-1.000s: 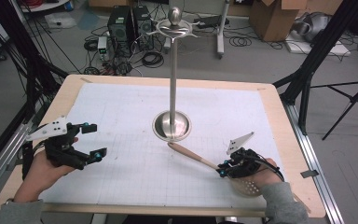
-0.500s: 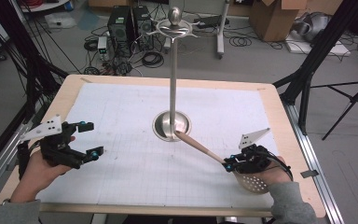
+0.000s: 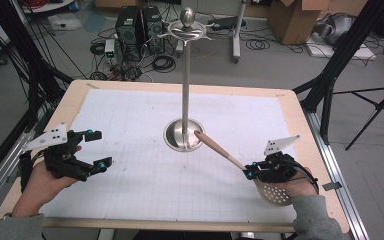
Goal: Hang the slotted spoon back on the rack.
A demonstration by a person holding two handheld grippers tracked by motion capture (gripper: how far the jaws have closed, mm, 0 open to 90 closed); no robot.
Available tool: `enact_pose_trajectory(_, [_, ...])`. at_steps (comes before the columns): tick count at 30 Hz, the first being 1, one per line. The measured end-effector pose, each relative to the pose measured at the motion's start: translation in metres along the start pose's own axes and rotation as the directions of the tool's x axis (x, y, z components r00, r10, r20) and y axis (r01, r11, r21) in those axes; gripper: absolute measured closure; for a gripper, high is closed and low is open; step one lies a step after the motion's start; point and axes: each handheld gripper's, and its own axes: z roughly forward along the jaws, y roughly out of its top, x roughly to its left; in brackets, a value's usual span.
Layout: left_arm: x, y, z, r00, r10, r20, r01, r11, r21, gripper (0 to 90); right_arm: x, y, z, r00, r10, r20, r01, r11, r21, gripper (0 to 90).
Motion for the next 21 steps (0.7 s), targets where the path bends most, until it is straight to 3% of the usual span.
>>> enact_pose_trajectory(5, [-0.001, 0.002, 0.004, 1.0000, 0.004, 0.006, -0.004, 1.0000, -0.001, 1.8, 0.001, -0.001, -0.006, 0.9999, 0.008, 0.010, -0.008, 1.000, -0.001, 77.8])
enact_pose_trajectory(13, [-0.001, 0.001, 0.007, 0.9998, 0.003, 0.019, -0.003, 1.0000, 0.008, 1.8, 0.000, -0.001, -0.016, 0.9979, 0.039, 0.052, -0.036, 0.998, -0.051, 77.8])
enact_pose_trajectory(18, [-0.002, 0.003, 0.002, 0.9999, 0.003, 0.013, -0.003, 1.0000, -0.007, 1.8, 0.002, 0.002, -0.016, 0.9975, 0.040, 0.058, -0.037, 0.998, -0.055, 77.8])
enact_pose_trajectory(21, [-0.003, 0.002, 0.002, 0.9999, 0.005, 0.010, -0.005, 1.0000, 0.001, 1.8, 0.001, 0.006, -0.020, 0.9983, 0.041, 0.042, -0.037, 0.995, -0.089, 77.8])
